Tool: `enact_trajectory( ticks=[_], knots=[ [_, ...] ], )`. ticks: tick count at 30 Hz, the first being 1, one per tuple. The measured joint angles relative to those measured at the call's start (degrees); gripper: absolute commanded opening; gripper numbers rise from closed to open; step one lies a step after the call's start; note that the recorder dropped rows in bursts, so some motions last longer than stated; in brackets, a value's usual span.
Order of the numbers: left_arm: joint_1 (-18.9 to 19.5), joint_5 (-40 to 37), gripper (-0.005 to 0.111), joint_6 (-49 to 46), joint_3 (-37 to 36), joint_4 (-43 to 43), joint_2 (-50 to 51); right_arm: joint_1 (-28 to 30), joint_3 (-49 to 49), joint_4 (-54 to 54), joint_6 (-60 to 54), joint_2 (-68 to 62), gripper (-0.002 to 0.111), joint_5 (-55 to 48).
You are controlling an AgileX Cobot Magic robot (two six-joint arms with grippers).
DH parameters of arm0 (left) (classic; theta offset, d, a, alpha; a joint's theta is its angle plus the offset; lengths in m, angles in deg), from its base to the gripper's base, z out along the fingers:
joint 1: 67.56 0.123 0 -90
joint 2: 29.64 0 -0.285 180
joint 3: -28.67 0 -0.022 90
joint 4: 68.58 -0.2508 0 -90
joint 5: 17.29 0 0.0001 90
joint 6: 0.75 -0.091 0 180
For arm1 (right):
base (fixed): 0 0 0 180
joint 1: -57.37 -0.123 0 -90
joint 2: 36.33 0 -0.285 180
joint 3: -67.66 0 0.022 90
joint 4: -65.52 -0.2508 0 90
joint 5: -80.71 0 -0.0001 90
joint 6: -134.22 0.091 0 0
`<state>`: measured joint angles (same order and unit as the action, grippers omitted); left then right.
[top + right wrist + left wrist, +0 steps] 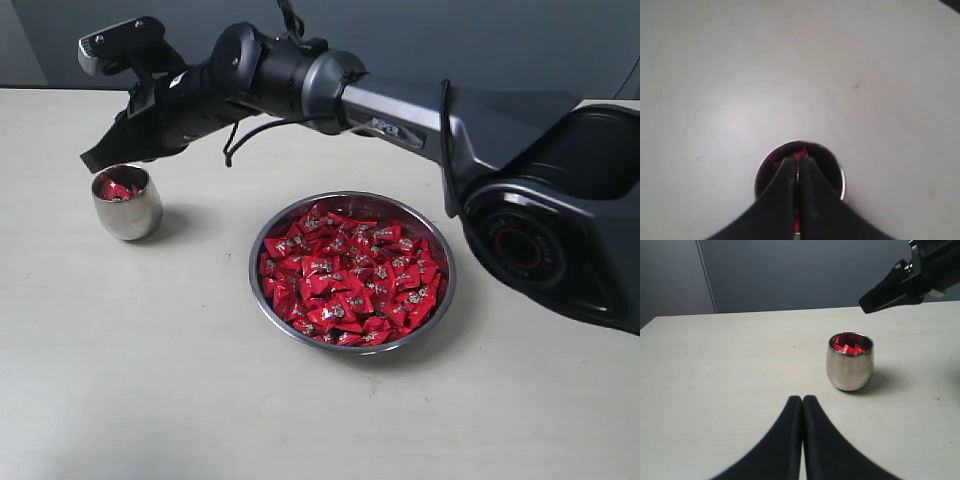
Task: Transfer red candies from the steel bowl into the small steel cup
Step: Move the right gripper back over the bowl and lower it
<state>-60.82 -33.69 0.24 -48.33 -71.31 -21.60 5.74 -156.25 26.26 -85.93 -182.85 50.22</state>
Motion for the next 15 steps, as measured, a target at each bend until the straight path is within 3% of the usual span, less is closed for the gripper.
enact_trajectory(
  ticks=[12,15],
  knots=[
    [0.00,0.00,0.000,0.00,0.00,0.00,0.00,3.53,1.94,13.10,11.85,5.20,-0.001,0.66],
    [0.00,0.00,0.000,0.00,0.00,0.00,0.00,6.79,10.42,13.23,12.48,10.98,-0.001,4.67]
  ],
)
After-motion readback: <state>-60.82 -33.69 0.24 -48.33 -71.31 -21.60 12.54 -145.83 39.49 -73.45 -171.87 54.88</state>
